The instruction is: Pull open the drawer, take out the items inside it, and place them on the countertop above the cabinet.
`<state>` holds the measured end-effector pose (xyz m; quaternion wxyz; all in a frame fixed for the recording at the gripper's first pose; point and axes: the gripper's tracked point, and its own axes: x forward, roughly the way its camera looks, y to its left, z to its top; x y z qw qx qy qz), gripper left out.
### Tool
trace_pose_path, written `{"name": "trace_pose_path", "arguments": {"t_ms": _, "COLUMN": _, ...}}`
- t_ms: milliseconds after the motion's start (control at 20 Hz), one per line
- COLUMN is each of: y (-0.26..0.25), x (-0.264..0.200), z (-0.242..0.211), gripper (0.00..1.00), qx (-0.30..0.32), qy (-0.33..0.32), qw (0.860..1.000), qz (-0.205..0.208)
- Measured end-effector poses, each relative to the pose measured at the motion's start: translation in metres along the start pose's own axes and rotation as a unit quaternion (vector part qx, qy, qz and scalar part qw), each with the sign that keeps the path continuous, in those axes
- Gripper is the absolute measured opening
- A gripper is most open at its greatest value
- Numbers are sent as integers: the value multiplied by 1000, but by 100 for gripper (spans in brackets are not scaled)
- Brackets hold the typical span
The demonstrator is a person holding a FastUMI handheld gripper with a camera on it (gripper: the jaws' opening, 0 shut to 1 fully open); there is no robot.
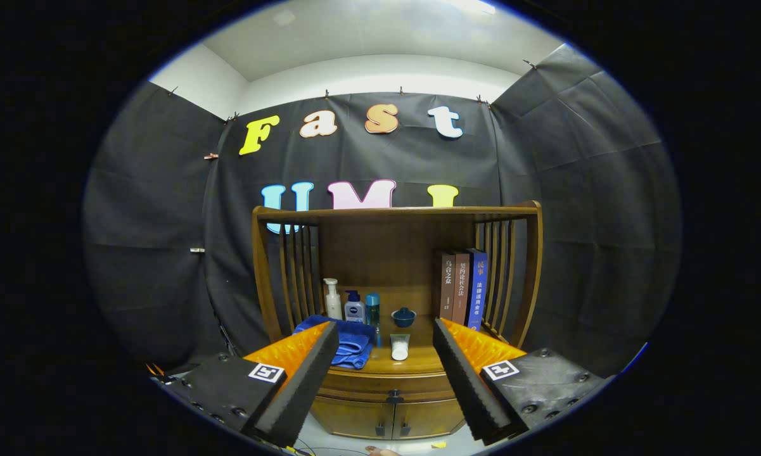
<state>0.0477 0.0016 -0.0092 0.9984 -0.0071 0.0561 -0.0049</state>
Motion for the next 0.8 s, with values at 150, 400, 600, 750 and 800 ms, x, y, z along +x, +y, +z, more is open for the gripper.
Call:
{"name": "trace_pose_path", "arguments": {"t_ms": 150, "y": 0, "x": -6, "z": 8, "gripper": 98, "qx": -10, "qy": -7, "qw": 1000, "qz": -1}}
{"name": "trace_pose_path", "arguments": {"t_ms": 400, "y": -1, "x": -14, "z": 17, "gripper": 98, "qx": -7, "qy": -20, "qw": 1000, "qz": -5}}
{"name": "trace_pose_path", "arguments": {"t_ms": 600, "y": -1, "x": -16, "z": 16, "gripper": 98, "qx": -8, "qy": -20, "qw": 1000, "qz": -5}}
{"name": "trace_pose_path", "arguments": {"t_ms": 750, "y": 1, "x": -17, "z": 15, "gripper": 98, "qx": -8, "qy": -16, "qw": 1000, "qz": -4}}
{"name": "trace_pose_path", "arguments": {"t_ms": 800, "y": 0, "x": -17, "z": 15, "gripper": 98, "qx": -8, "qy": -15, "qw": 1000, "qz": -5}}
